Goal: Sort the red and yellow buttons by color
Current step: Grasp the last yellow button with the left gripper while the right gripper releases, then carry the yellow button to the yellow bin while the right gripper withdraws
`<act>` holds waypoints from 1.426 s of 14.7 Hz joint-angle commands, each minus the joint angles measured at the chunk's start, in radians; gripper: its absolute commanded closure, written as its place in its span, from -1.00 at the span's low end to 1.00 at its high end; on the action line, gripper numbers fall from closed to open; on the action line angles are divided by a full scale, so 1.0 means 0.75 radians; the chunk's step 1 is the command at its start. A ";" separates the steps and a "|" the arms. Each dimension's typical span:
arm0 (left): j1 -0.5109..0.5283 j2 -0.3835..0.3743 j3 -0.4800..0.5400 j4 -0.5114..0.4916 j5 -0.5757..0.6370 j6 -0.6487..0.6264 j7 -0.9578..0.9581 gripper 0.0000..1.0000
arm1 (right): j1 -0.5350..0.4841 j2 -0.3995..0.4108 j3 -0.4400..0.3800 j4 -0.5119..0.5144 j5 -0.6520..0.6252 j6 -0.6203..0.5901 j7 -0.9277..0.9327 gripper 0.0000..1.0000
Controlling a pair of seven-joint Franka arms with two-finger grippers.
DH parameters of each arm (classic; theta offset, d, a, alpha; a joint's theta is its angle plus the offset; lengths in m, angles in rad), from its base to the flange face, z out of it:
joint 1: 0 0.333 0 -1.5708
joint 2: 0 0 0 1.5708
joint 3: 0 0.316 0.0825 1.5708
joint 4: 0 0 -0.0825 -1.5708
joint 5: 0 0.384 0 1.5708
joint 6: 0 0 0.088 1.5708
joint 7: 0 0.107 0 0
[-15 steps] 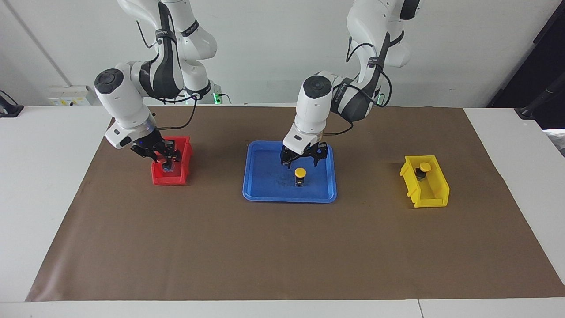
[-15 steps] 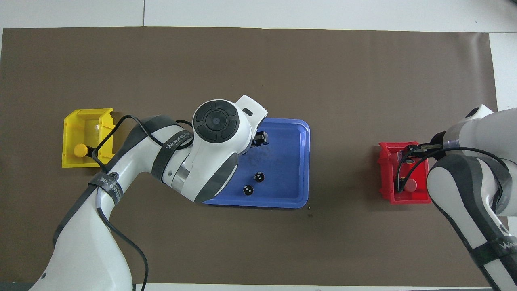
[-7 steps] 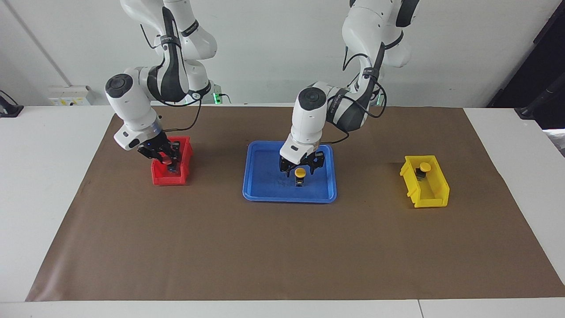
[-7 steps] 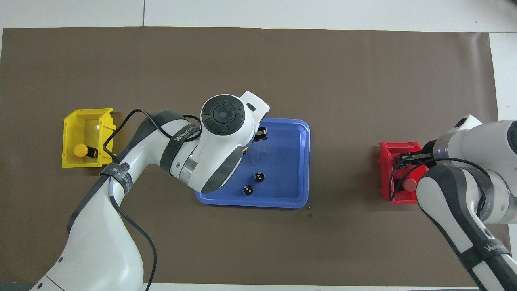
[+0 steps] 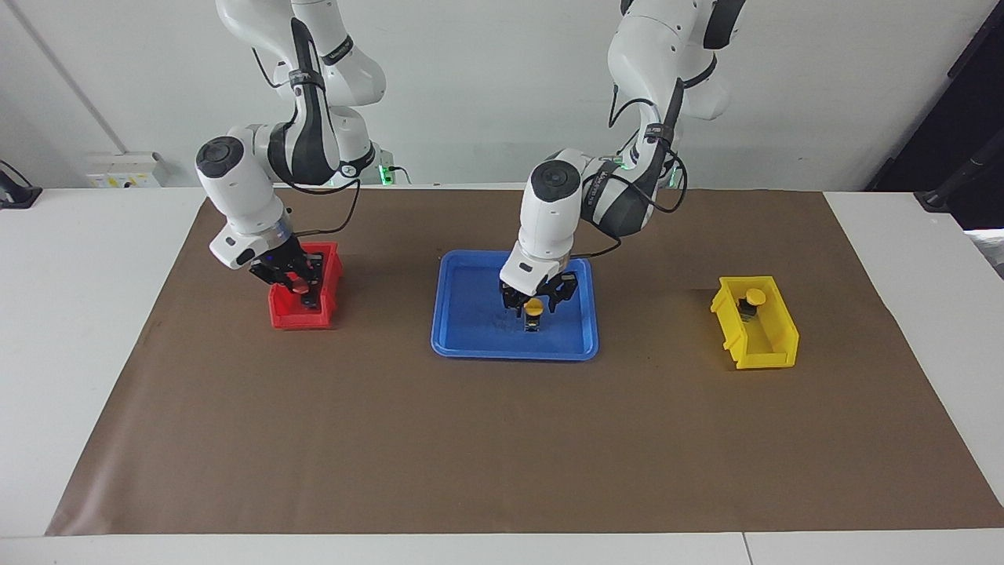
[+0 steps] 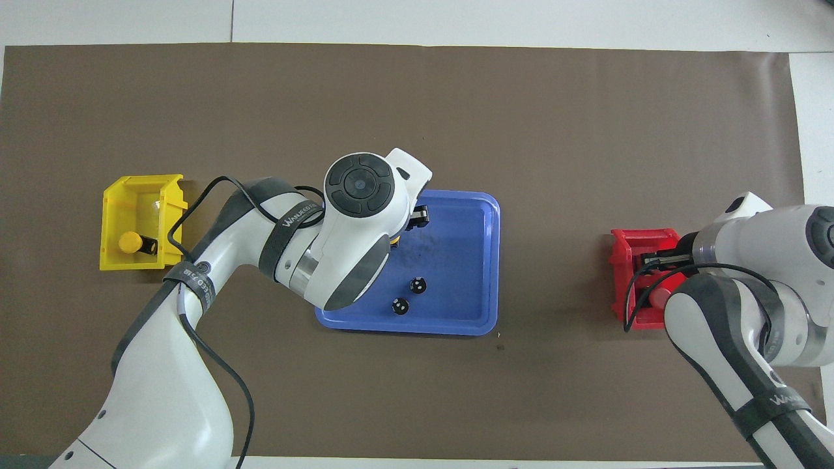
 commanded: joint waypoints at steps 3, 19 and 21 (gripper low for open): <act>-0.015 -0.006 0.011 -0.005 0.023 -0.022 -0.046 0.97 | -0.009 -0.015 0.007 -0.040 0.004 0.045 -0.043 -0.24; 0.699 -0.151 0.021 0.195 0.025 -0.433 0.821 0.97 | -0.027 0.026 0.013 0.890 -0.068 -0.836 -0.017 -1.00; 0.799 -0.147 0.021 0.191 0.023 -0.421 0.940 0.97 | -0.036 0.058 0.009 1.047 -0.066 -0.971 -0.017 -1.00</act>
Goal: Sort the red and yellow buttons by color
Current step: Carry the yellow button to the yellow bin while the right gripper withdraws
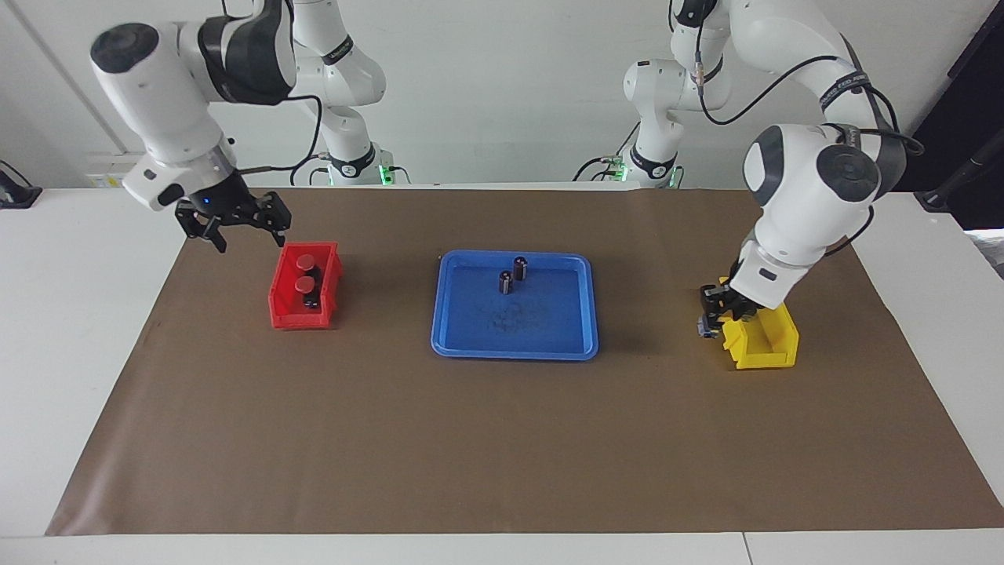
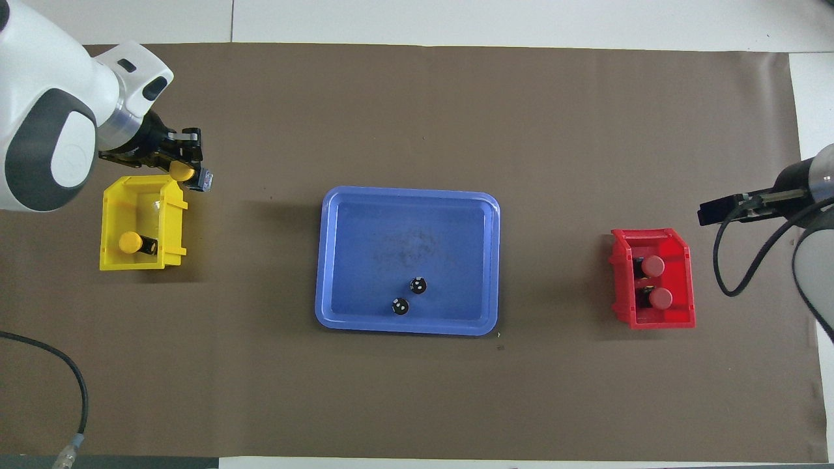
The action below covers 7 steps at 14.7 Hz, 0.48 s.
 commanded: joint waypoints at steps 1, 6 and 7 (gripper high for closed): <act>0.107 -0.001 -0.014 -0.008 0.018 0.022 0.134 0.97 | -0.028 0.094 0.003 0.261 -0.012 -0.196 -0.002 -1.00; 0.183 -0.027 -0.010 -0.112 0.020 0.142 0.196 0.97 | -0.033 0.144 -0.001 0.358 -0.057 -0.297 0.000 -1.00; 0.185 -0.049 -0.008 -0.171 0.020 0.193 0.196 0.97 | -0.035 0.138 -0.007 0.346 -0.055 -0.297 0.000 -1.00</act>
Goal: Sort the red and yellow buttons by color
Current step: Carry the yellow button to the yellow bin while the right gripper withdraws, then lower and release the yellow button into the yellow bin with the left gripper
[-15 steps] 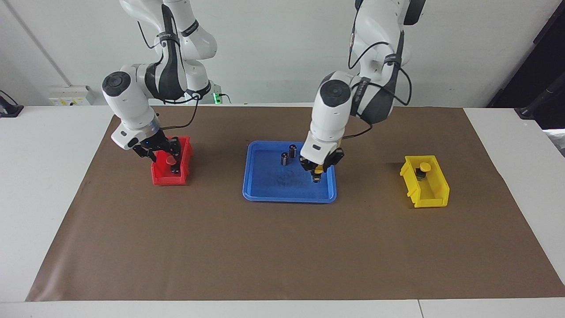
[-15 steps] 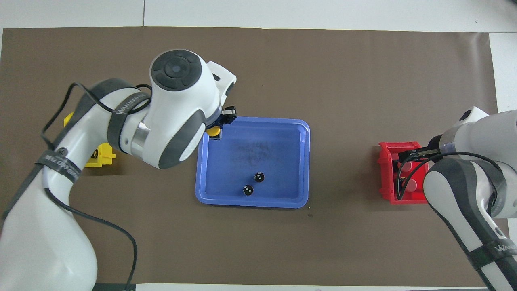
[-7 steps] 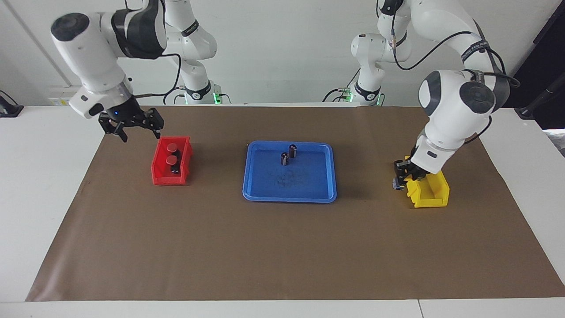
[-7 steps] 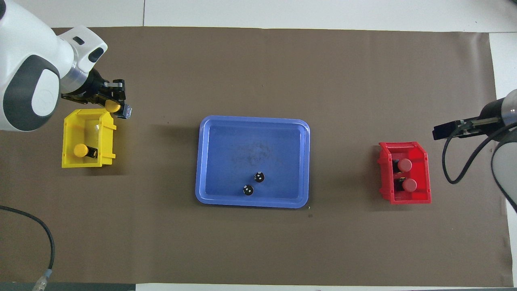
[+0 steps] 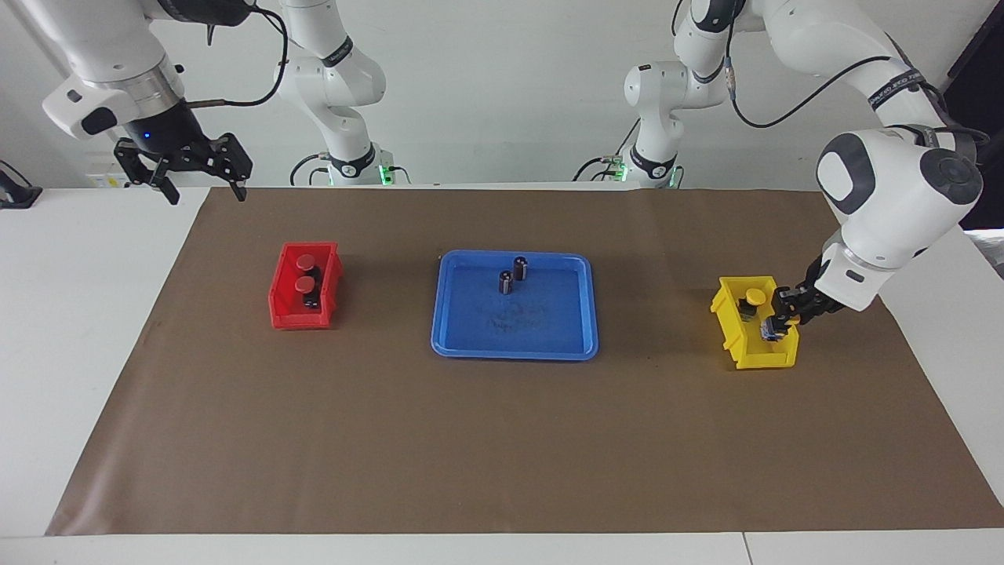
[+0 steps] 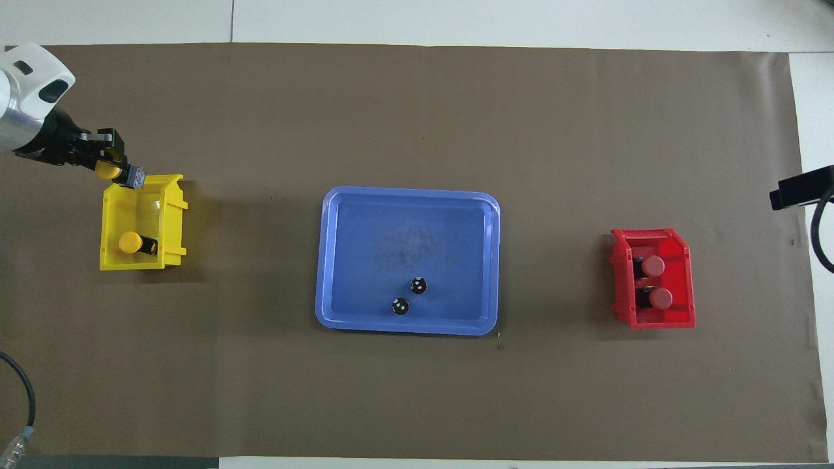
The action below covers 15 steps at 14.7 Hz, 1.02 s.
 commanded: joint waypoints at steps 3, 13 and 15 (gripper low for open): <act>0.016 -0.109 -0.006 -0.267 0.020 0.214 0.010 0.97 | -0.057 0.028 0.007 0.040 -0.006 -0.038 -0.002 -1.00; 0.036 -0.105 -0.006 -0.444 0.020 0.429 0.012 0.97 | -0.055 0.022 0.022 0.027 0.000 -0.042 0.043 -1.00; 0.055 -0.096 -0.006 -0.448 0.020 0.450 0.021 0.97 | -0.059 0.022 0.022 0.031 0.002 -0.042 0.047 -1.00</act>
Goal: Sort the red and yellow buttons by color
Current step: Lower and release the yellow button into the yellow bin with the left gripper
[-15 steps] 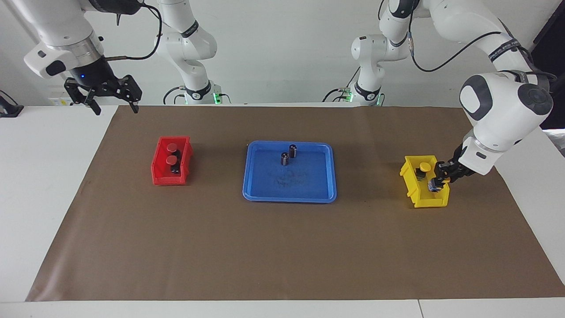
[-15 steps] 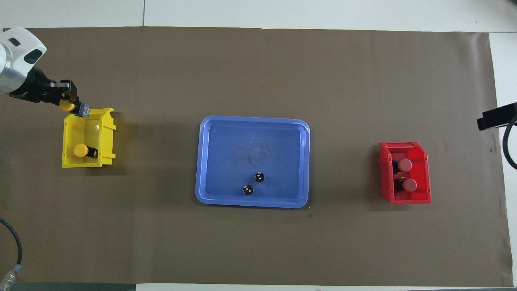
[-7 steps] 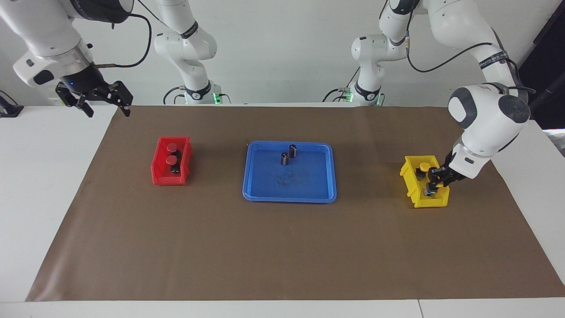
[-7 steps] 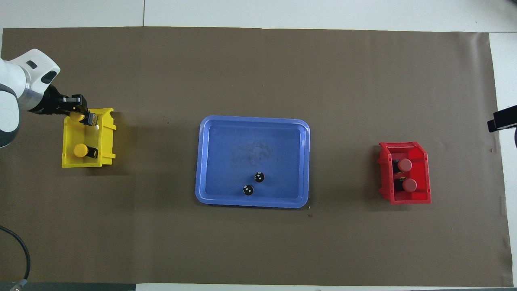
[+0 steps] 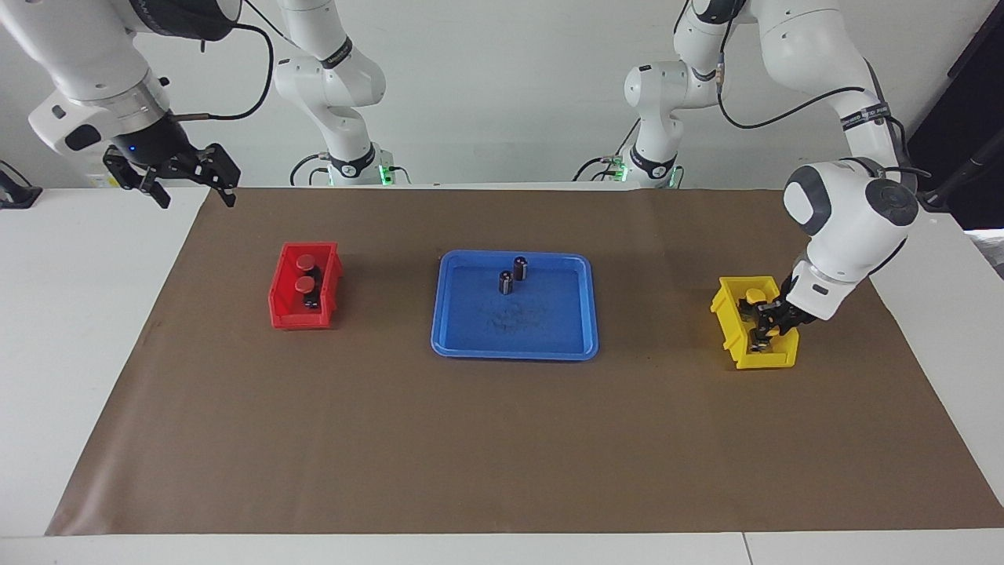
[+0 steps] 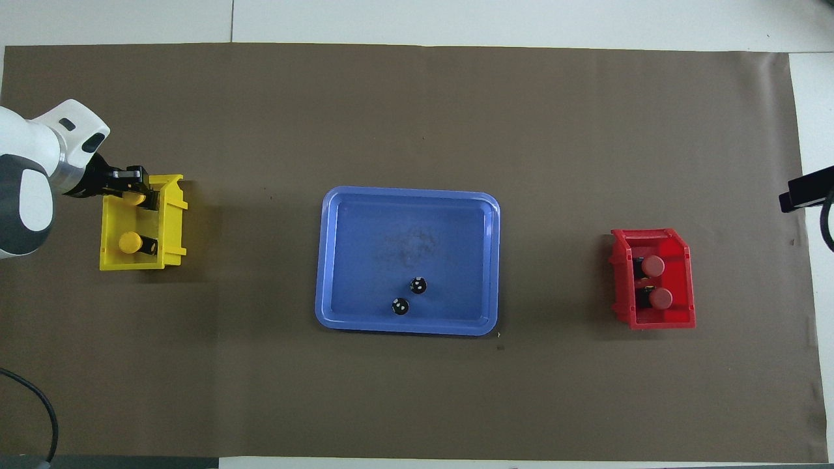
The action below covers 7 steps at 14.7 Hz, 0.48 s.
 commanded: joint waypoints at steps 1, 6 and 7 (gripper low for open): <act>0.038 -0.030 -0.007 -0.049 0.020 0.052 0.038 0.97 | -0.015 0.006 0.005 0.019 0.004 -0.009 0.021 -1.00; 0.032 -0.028 -0.009 -0.049 0.020 0.054 0.035 -0.35 | -0.017 0.012 0.003 0.031 0.004 0.011 0.021 -1.00; 0.025 -0.028 -0.011 -0.049 0.020 0.054 0.030 -0.35 | -0.017 0.012 0.003 0.029 0.002 0.011 0.021 -1.00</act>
